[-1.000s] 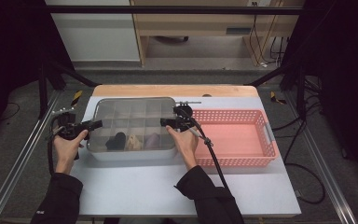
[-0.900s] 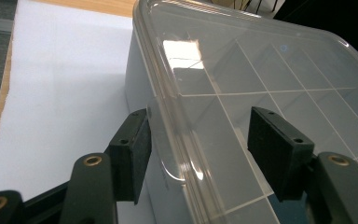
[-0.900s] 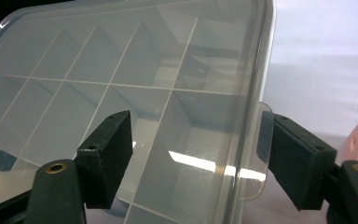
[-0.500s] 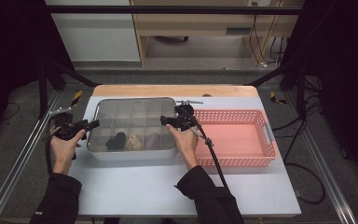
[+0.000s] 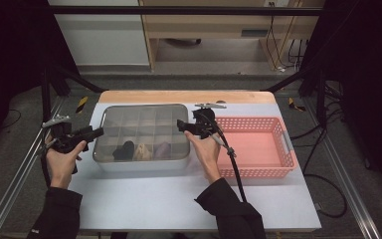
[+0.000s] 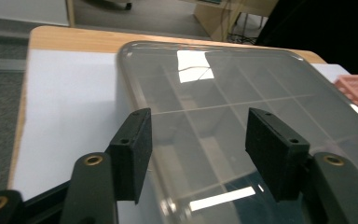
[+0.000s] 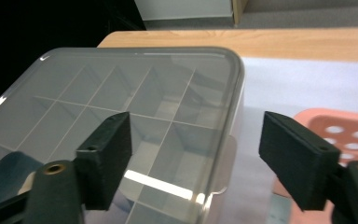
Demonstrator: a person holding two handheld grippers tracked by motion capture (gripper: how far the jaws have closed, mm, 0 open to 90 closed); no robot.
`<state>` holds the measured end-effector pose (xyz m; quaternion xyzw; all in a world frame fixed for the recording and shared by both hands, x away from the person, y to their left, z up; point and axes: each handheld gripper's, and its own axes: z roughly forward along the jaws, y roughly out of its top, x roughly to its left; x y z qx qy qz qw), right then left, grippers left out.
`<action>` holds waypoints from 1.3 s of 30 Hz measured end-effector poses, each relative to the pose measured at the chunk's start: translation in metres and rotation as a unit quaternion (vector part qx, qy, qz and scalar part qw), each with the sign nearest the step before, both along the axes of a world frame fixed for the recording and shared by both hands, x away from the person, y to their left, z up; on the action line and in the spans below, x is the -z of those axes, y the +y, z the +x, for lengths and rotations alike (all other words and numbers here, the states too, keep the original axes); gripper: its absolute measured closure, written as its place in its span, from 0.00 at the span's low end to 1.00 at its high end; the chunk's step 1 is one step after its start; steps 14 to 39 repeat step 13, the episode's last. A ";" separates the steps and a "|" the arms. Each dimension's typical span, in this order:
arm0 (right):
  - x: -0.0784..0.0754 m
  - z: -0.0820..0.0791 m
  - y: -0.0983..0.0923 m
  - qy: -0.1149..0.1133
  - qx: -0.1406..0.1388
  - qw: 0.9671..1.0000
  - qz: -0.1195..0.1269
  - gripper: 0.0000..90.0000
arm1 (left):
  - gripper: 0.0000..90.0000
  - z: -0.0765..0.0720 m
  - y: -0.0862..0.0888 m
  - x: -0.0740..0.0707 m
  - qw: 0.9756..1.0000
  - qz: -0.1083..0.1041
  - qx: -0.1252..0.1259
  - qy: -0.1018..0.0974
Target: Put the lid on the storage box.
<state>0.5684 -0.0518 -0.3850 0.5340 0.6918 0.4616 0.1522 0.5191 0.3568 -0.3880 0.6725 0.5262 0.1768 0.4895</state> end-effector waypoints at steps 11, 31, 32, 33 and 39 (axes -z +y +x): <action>-0.016 -0.033 -0.044 -0.032 -0.025 0.999 -0.018 0.47 | 0.62 -0.035 -0.018 0.008 0.999 0.007 0.048 -0.024; -0.016 -0.041 -0.051 -0.038 -0.034 0.998 -0.025 0.47 | 0.62 -0.042 -0.019 0.007 0.998 0.011 0.055 -0.028; -0.016 -0.041 -0.051 -0.038 -0.034 0.998 -0.025 0.47 | 0.62 -0.042 -0.019 0.007 0.998 0.011 0.055 -0.028; -0.016 -0.041 -0.051 -0.038 -0.034 0.998 -0.025 0.47 | 0.62 -0.042 -0.019 0.007 0.998 0.011 0.055 -0.028; -0.016 -0.041 -0.051 -0.038 -0.034 0.998 -0.025 0.47 | 0.62 -0.042 -0.019 0.007 0.998 0.011 0.055 -0.028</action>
